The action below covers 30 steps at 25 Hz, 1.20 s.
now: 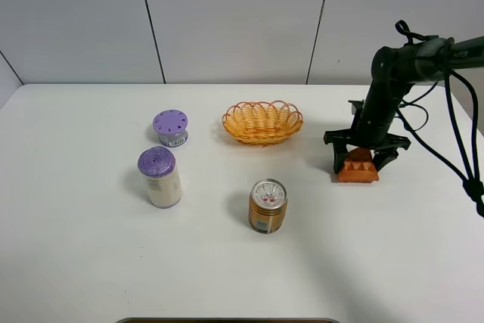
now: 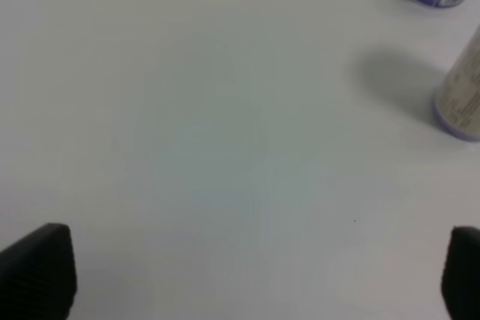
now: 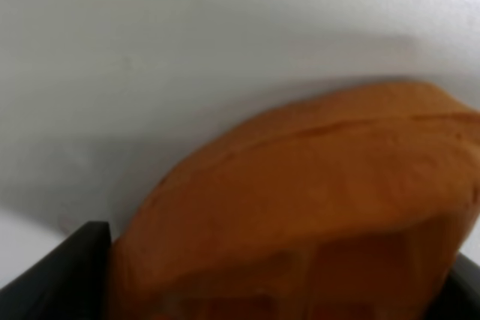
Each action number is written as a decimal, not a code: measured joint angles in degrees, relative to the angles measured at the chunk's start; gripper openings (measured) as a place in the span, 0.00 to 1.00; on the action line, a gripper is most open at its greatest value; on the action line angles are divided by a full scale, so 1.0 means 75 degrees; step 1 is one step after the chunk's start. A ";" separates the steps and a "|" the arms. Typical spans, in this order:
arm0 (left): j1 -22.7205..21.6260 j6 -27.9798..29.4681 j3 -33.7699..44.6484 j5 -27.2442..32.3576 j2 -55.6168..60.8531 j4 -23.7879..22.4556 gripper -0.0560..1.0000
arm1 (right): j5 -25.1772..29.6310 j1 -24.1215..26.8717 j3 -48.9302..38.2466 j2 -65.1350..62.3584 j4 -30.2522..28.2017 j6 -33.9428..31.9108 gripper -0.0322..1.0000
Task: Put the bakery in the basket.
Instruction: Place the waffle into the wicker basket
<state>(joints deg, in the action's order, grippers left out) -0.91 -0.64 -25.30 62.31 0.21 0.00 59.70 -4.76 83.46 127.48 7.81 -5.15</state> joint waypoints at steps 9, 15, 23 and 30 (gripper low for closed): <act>0.0000 0.0000 0.0000 0.0000 0.0000 0.0000 0.99 | 0.0000 0.0000 0.0000 0.0000 0.0000 0.0000 0.72; 0.0000 0.0000 0.0000 0.0000 0.0000 0.0000 0.99 | 0.0000 0.0000 0.0000 0.0000 0.0000 0.0000 0.72; 0.0000 0.0000 0.0000 0.0000 0.0000 0.0000 0.99 | 0.0177 0.0000 0.0287 -0.0095 0.0014 0.0000 0.71; 0.0000 0.0000 0.0000 0.0000 0.0000 0.0000 0.99 | 0.0601 0.0000 0.1247 -0.0718 0.0014 0.0000 0.71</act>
<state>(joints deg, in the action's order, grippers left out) -0.91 -0.64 -25.30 62.31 0.21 0.00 64.21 -4.76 92.81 122.10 7.91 -5.15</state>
